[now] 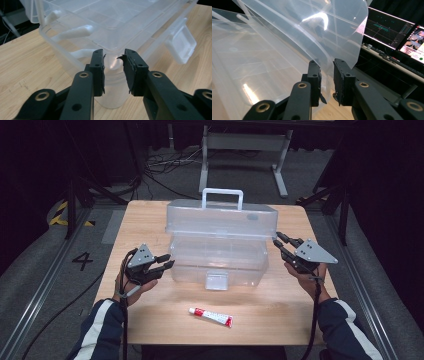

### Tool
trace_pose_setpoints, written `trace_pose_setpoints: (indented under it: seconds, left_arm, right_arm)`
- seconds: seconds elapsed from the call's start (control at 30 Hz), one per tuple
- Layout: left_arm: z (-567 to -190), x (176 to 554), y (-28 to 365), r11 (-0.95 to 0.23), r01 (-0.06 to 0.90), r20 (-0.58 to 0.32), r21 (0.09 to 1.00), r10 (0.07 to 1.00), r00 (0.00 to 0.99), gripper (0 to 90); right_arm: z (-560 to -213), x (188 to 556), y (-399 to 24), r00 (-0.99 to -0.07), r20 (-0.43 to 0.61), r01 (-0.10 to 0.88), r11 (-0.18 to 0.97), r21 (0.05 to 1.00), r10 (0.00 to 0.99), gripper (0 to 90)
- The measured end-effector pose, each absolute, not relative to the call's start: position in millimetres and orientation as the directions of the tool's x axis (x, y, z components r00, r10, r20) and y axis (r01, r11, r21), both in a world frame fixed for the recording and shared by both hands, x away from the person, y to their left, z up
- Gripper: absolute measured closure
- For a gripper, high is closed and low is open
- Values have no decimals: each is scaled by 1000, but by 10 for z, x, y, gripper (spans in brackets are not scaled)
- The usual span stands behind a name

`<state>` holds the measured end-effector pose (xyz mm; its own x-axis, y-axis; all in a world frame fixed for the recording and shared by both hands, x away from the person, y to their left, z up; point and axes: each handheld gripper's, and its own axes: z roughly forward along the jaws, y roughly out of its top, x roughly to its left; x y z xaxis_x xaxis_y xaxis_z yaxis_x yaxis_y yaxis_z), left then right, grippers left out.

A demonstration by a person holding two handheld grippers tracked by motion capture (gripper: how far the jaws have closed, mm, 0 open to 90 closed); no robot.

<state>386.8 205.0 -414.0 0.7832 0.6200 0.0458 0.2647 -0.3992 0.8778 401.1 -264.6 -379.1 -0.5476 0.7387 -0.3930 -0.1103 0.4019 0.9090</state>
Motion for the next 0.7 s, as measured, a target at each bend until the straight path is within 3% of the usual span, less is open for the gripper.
trace_pose_setpoints:
  seconds: [0.7]
  left_arm:
    - [-4174, 3853, 1995, -414, 265, 43, 871, 601, 798, 605]
  right_arm:
    - [-3748, 4070, -2597, -493, -381, -107, 381, 919, 782, 787]
